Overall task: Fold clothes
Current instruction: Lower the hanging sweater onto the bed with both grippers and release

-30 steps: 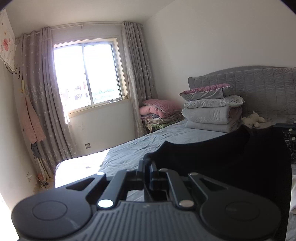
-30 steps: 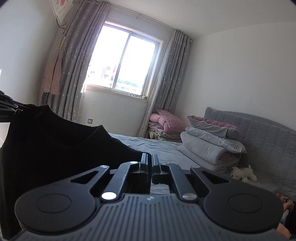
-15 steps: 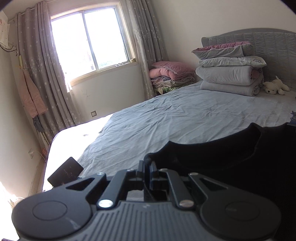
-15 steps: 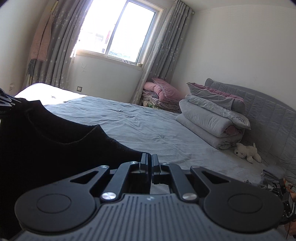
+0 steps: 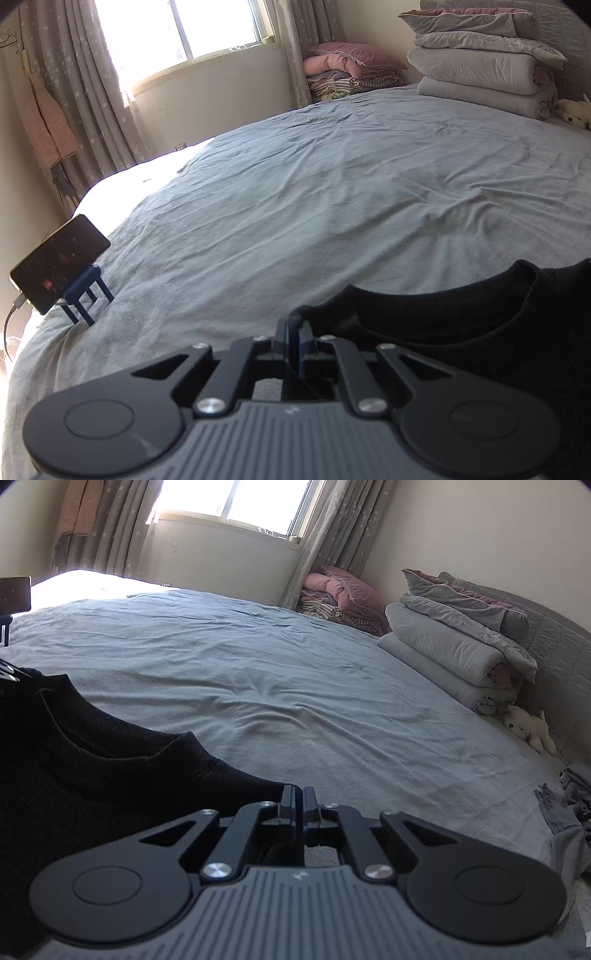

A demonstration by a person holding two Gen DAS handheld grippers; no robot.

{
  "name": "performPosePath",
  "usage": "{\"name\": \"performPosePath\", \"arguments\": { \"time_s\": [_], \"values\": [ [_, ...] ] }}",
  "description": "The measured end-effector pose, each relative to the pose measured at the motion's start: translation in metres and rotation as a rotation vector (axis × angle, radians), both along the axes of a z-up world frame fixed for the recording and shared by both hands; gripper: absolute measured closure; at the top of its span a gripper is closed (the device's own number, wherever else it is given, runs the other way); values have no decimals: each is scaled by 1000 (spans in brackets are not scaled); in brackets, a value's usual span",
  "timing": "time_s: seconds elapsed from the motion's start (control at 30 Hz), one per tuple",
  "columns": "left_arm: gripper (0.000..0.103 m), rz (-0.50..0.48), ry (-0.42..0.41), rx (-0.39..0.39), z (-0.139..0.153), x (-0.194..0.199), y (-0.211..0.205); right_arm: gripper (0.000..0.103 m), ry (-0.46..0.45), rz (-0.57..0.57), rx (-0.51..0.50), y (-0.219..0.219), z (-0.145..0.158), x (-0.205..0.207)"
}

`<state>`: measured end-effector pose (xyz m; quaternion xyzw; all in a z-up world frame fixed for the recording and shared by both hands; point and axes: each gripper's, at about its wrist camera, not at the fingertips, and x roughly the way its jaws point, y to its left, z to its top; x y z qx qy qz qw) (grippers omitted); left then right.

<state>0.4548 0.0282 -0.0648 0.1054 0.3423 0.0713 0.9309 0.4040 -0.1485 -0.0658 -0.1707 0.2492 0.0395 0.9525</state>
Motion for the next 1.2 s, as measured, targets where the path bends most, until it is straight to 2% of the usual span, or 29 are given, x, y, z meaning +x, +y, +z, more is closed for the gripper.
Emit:
{"name": "performPosePath", "arguments": {
  "time_s": [0.17, 0.37, 0.43, 0.53, 0.57, 0.63, 0.67, 0.73, 0.8, 0.93, 1.2],
  "values": [
    [98, 11, 16, 26, -30, 16, -6, 99, 48, 12, -22, -1, -25, 18],
    [97, 27, 11, 41, -37, 19, -8, 98, 69, 13, -36, 0, -33, 21],
    [96, 26, 13, 88, -38, 19, -15, 98, 68, 13, -59, 5, -32, 19],
    [89, 27, 17, 140, -36, 16, -21, 93, 84, 21, -49, 7, -26, 16],
    [82, 33, 19, 144, -34, 14, -22, 90, 88, 23, -46, 8, -23, 13],
    [71, 49, 26, 138, -28, 9, -21, 83, 93, 25, -49, 9, -17, 8],
    [66, 52, 33, 131, -25, 5, -20, 72, 96, 25, -44, 8, -14, 5],
    [61, 46, 51, 113, -19, -4, -18, 60, 95, 27, -16, 5, -6, -3],
    [55, 36, 65, 91, -13, -17, -16, 60, 104, 32, 5, 2, 0, -12],
    [51, 2, 84, 43, -1, -51, -18, 60, 124, 46, 23, -3, 11, -35],
    [51, -22, 129, -63, 16, -118, -18, 60, 176, 57, 81, -12, 21, -86]
  ]
}}
